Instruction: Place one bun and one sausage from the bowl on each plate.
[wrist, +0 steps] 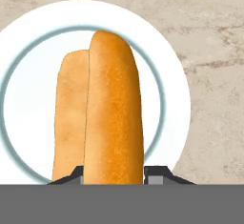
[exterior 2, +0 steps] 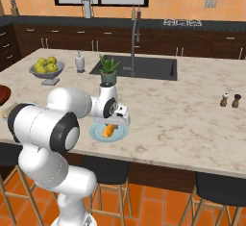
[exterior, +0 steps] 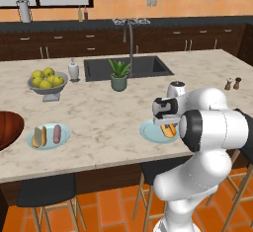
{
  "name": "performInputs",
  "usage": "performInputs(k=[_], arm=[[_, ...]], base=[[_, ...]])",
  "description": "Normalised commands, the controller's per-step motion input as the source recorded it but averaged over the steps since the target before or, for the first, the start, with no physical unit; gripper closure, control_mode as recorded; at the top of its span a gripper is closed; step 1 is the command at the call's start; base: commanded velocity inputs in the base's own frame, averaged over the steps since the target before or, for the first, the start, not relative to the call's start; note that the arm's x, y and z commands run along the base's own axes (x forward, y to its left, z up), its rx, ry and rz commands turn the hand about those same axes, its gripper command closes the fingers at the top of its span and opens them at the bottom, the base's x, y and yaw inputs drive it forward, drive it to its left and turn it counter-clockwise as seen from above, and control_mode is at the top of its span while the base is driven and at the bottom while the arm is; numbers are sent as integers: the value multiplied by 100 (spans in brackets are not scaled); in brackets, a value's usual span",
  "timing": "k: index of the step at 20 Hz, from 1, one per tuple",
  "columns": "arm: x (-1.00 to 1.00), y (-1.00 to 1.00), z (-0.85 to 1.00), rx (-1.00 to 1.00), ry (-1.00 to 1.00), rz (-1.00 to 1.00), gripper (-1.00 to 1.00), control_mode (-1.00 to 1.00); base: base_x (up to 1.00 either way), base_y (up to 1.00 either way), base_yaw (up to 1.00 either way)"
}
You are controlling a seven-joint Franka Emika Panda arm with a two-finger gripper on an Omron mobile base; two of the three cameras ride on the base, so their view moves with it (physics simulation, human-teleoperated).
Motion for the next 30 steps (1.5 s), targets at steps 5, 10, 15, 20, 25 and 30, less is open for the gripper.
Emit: performInputs(k=[5, 10, 15, 20, 25, 30], arm=[[7, 0, -2, 0, 0, 0, -100, -100], [20, 0, 0, 0, 0, 0, -100, -100], [-22, 3, 40, 0, -1, -1, -100, -100], [-52, 14, 64, 0, 0, -3, -100, -100], [-39, 9, 79, 0, 0, -1, -100, -100], [-49, 1, 32, 0, 0, 0, -100, -100]], base=[[0, 0, 0], [0, 0, 0], [0, 0, 0], [0, 0, 0], [0, 0, 0], [0, 0, 0]])
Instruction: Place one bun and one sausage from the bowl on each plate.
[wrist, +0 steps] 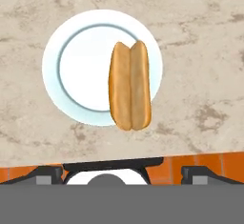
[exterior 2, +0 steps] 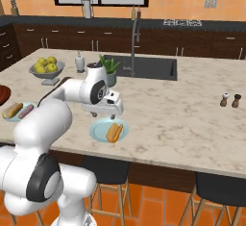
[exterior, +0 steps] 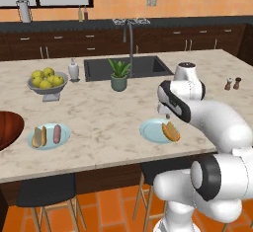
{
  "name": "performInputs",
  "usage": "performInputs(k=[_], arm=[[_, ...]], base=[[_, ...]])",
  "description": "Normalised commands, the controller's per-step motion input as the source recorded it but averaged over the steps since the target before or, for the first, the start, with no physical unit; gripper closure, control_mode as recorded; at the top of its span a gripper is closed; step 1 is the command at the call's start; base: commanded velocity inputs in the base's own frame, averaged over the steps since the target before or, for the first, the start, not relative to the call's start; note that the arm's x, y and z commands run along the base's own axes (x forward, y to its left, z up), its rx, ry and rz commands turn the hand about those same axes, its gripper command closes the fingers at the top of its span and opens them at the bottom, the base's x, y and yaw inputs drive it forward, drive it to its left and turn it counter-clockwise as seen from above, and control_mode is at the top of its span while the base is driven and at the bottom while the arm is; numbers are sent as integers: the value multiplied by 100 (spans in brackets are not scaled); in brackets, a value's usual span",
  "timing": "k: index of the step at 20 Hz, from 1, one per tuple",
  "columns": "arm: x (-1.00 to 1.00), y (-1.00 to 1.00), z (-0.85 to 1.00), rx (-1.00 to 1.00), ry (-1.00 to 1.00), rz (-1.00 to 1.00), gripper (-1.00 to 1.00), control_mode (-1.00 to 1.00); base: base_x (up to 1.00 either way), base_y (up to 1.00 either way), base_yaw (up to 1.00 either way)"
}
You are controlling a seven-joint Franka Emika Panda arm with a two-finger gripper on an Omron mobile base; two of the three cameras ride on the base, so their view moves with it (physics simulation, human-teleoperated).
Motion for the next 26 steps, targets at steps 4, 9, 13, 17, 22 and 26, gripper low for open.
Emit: performInputs(k=[4, 9, 13, 17, 22, 26], arm=[[-34, 0, 36, 0, 0, 0, -100, -100], [0, 0, 0, 0, 0, 0, -100, 100], [0, 0, 0, 0, 0, 0, -100, 100], [0, 0, 0, 0, 0, 0, -100, 100], [0, 0, 0, 0, 0, 0, -100, 100], [0, 0, 0, 0, 0, 0, -100, 100]], base=[[0, 0, 0], [-23, 49, -1], [-2, 100, 0], [0, 100, 0], [0, 100, 0], [0, 100, 0]])
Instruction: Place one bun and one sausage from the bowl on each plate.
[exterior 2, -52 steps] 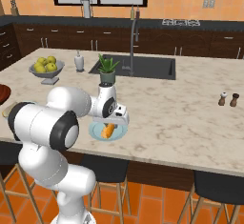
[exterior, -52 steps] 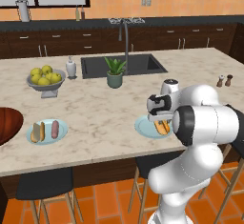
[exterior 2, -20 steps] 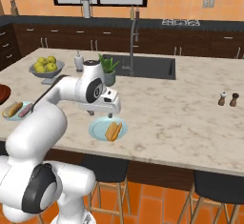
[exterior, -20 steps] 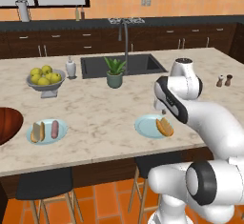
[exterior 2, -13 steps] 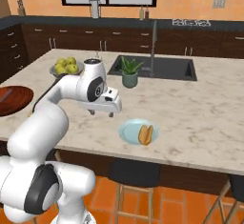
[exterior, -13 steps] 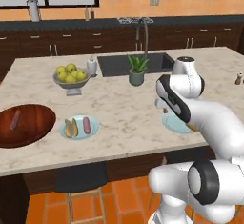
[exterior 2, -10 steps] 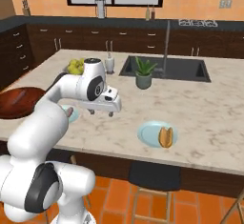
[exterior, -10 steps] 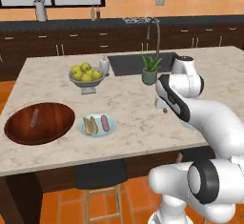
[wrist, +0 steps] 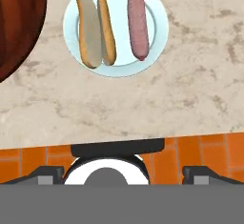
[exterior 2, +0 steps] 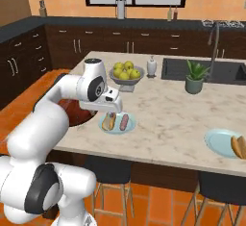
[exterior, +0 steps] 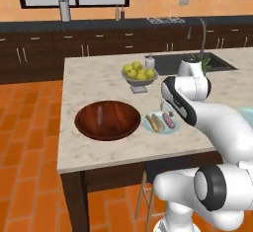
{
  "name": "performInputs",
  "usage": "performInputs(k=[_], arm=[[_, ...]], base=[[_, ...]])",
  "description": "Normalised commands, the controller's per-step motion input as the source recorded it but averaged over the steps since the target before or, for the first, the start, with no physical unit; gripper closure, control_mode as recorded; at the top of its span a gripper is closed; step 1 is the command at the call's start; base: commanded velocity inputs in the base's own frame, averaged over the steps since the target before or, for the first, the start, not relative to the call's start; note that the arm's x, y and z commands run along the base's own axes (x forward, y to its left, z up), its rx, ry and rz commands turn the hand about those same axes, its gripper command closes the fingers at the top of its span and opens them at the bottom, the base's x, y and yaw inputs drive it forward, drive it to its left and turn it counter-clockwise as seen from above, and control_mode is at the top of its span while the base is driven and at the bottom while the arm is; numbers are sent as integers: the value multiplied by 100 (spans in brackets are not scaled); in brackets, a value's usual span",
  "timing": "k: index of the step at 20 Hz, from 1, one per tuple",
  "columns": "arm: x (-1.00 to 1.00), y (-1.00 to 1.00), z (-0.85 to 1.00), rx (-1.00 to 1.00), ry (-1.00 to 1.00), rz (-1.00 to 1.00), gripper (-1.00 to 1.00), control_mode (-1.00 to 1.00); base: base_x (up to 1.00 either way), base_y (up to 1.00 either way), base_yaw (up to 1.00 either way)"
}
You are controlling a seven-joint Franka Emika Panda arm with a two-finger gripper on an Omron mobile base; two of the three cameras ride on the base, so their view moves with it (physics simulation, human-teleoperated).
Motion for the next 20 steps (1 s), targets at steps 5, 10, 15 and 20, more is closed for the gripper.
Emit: performInputs(k=[5, 10, 15, 20], arm=[[0, 0, 0, 0, 0, 0, -100, 100], [0, 0, 0, 0, 0, 0, -100, 100], [0, 0, 0, 0, 0, 0, -100, 100], [26, -2, 0, 0, 0, 0, -100, -100]], base=[[0, 100, 0], [2, 86, 0], [18, 31, 0], [15, 0, 0]])
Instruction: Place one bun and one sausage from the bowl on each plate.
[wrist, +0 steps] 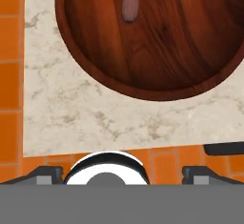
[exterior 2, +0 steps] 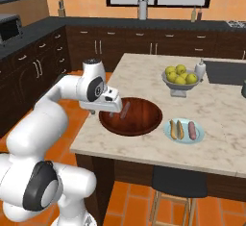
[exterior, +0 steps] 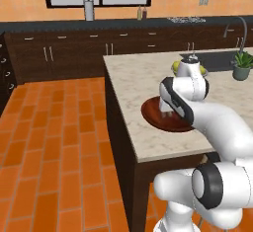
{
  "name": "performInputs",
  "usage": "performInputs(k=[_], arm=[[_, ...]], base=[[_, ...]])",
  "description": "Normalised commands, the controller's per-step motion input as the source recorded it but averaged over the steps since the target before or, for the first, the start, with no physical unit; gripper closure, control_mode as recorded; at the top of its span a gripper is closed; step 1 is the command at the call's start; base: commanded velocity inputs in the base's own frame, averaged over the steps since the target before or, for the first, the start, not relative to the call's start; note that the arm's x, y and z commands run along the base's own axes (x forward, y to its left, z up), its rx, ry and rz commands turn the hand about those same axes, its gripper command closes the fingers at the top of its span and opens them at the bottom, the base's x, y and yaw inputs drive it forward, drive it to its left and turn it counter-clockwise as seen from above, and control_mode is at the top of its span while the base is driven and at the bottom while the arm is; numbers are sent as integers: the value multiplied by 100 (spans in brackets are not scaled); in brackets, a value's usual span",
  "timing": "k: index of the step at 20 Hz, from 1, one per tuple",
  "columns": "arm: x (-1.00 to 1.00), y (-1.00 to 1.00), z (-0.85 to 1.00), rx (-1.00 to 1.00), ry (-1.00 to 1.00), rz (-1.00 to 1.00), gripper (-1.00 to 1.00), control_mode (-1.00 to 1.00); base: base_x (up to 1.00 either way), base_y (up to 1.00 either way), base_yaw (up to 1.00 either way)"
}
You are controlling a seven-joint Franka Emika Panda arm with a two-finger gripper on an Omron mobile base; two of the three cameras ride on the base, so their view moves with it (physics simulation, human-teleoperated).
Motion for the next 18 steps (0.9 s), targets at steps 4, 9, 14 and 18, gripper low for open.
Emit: performInputs(k=[4, 9, 14, 18], arm=[[99, -11, 0, 2, 0, 0, -100, -100], [100, -4, -17, 1, 0, 0, -100, -100], [100, -6, -57, 3, 0, 0, -100, -100], [85, -8, -74, 1, 0, 0, -100, -100]], base=[[0, 0, 0], [0, 0, 0], [0, 0, 0], [0, 0, 0]])
